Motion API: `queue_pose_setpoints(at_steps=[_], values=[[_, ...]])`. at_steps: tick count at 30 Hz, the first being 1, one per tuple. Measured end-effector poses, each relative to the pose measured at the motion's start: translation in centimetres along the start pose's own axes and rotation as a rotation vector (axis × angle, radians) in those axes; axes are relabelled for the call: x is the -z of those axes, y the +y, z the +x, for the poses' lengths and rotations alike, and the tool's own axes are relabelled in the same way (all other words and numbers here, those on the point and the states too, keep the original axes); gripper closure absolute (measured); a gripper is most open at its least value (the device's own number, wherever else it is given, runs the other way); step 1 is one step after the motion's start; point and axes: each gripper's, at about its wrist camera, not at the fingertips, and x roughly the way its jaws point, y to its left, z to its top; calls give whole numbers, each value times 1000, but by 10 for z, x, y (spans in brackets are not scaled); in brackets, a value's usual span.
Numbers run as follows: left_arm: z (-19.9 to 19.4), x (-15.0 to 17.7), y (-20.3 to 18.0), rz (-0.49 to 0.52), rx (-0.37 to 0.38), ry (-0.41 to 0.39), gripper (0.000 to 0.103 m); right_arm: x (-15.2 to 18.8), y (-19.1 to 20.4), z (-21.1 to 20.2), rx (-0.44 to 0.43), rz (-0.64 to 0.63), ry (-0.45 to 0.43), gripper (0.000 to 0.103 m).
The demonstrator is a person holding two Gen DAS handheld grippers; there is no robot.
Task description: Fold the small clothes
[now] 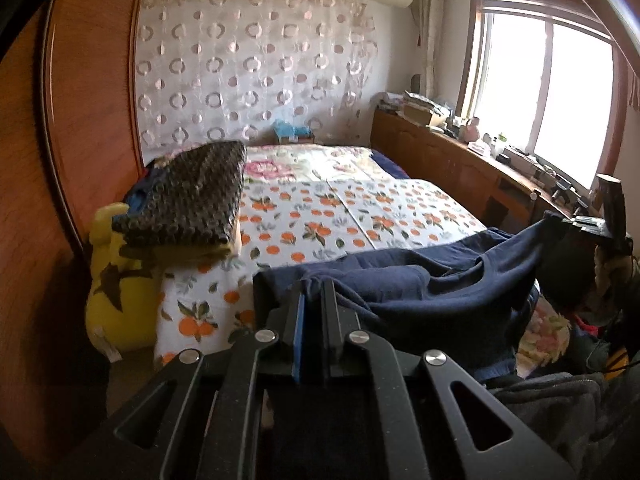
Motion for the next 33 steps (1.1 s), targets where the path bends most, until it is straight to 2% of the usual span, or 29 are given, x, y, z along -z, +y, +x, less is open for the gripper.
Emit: queue_pose_setpoints(at_steps=[3, 4, 6, 7, 9, 10, 11, 13, 17, 21, 27, 33], values=[[8, 5, 3, -10, 24, 32, 94, 9, 3, 13, -16, 16, 62, 99], [11, 5, 3, -12, 13, 36, 90, 8, 4, 16, -13, 13, 80, 99], [11, 4, 6, -16, 19, 29, 71, 7, 7, 24, 19, -11, 119, 95], [10, 3, 7, -20, 30, 23, 58, 5, 8, 25, 25, -20, 123, 91], [12, -2, 10, -18, 22, 18, 48, -1, 9, 25, 13, -34, 114, 86], [13, -3, 10, -15, 16, 15, 38, -5, 8, 25, 14, -32, 112, 80], [15, -5, 11, -14, 15, 11, 33, -9, 5, 25, 16, -29, 106, 75], [20, -9, 13, -17, 25, 11, 31, -13, 3, 23, 19, -28, 89, 56], [39, -18, 15, 1, 11, 16, 29, -23, -3, 34, 44, -9, 72, 55], [68, -26, 18, 12, 10, 35, 29, -22, -16, 72, 55, 40, 96, 55], [127, -21, 35, -14, -10, 123, 29, -19, -30, 134, 57, 104, 155, 55], [163, -6, 43, -36, -28, 211, 29, -25, -41, 161, 46, 179, 176, 55]])
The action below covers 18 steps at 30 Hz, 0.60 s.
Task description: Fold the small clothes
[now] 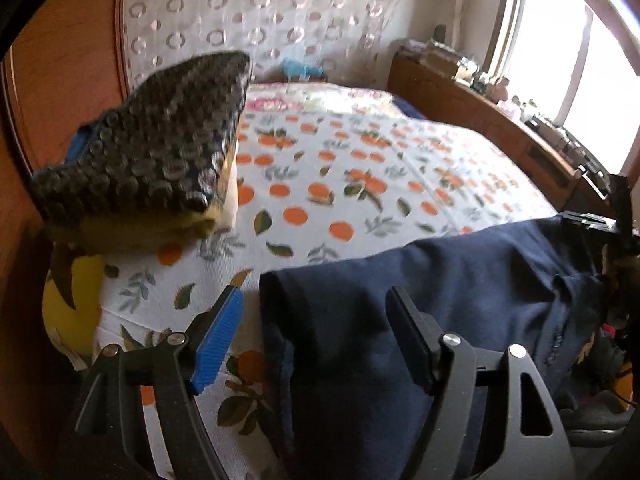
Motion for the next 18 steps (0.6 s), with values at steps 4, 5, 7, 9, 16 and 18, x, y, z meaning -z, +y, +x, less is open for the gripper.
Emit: queue_pose_setpoints(at_steps=[4, 5, 7, 9, 16, 18], values=[[13, 5, -3, 13, -7, 37, 29, -2, 0, -2, -45, 25, -23, 75], [15, 5, -3, 16, -10, 41, 29, -1, -1, -2, -44, 28, -29, 77], [19, 7, -4, 22, -17, 49, 29, 2, -3, -4, -43, 32, -42, 87], [18, 7, -5, 32, -26, 41, 29, 4, -2, -6, -44, 26, -51, 92], [19, 8, -5, 35, -32, 30, 29, 6, -16, -9, 81, 63, -97, 100], [18, 8, -4, 31, -28, 28, 29, 8, -20, -6, 118, 61, -77, 100]])
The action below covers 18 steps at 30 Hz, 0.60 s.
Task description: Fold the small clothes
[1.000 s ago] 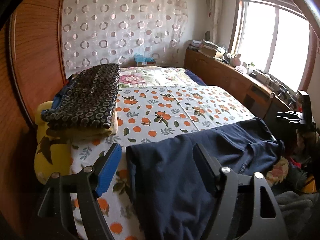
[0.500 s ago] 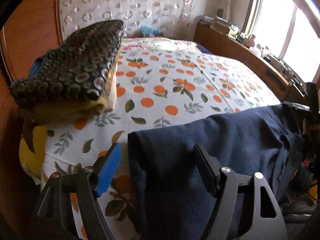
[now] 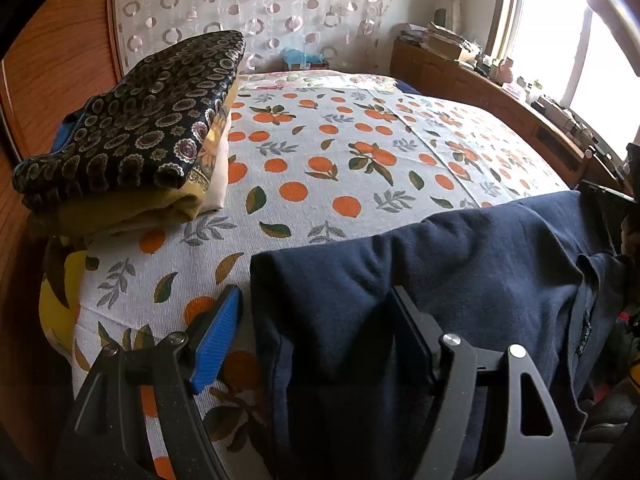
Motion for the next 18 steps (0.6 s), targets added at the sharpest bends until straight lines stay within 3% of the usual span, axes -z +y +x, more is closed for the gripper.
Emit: queue_pose_setpoints(at_steps=[8, 11, 14, 16, 18], values=[[0, 0, 0, 0, 0, 1, 29, -1, 5, -15, -65, -20, -44, 100], [0, -1, 0, 1, -1, 4, 28, 1, 6, -5, -54, -65, -16, 95], [2, -4, 4, -2, -10, 11, 28, 5, 4, 8, -44, -82, 22, 84], [2, -6, 9, -15, -13, 11, 28, 5, -2, 18, -76, -68, 58, 59], [3, -8, 15, -33, 1, 10, 29, 5, -7, 27, -79, -68, 81, 54]])
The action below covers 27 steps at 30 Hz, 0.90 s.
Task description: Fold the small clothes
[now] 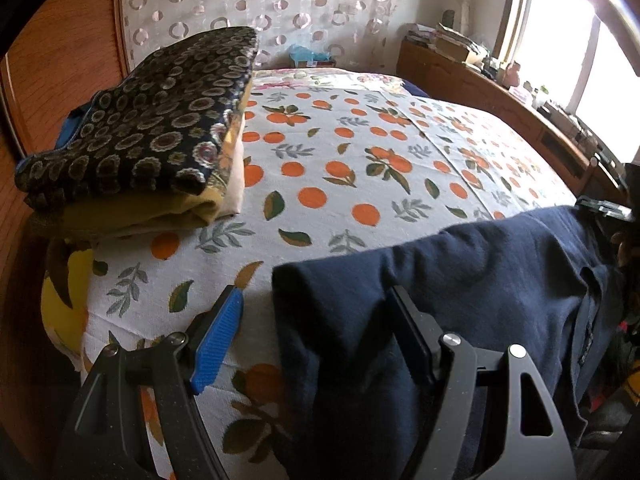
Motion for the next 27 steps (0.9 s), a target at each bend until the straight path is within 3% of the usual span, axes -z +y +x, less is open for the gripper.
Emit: queue_pose_setpoints(at_steps=[8, 15, 18, 23, 24, 25, 27], values=[[1, -4, 1, 11, 12, 1, 38, -1, -5, 8, -24, -28, 16, 50], [3, -5, -4, 30, -3, 7, 38, 3, 3, 5, -75, -61, 30, 50], [3, -5, -5, 40, -7, 6, 38, 4, 7, 7, -44, -112, 32, 49], [-2, -1, -15, 53, 64, 7, 86, 3, 11, 5, -46, -112, 35, 49], [-4, 0, -17, 53, 51, 1, 88, 4, 15, 4, -52, -118, 34, 57], [-7, 1, -19, 53, 42, -7, 91, 5, 17, 2, -68, -119, 36, 78], [-23, 3, -22, 51, 50, -72, 92, 9, 22, -5, -121, -105, 44, 90]])
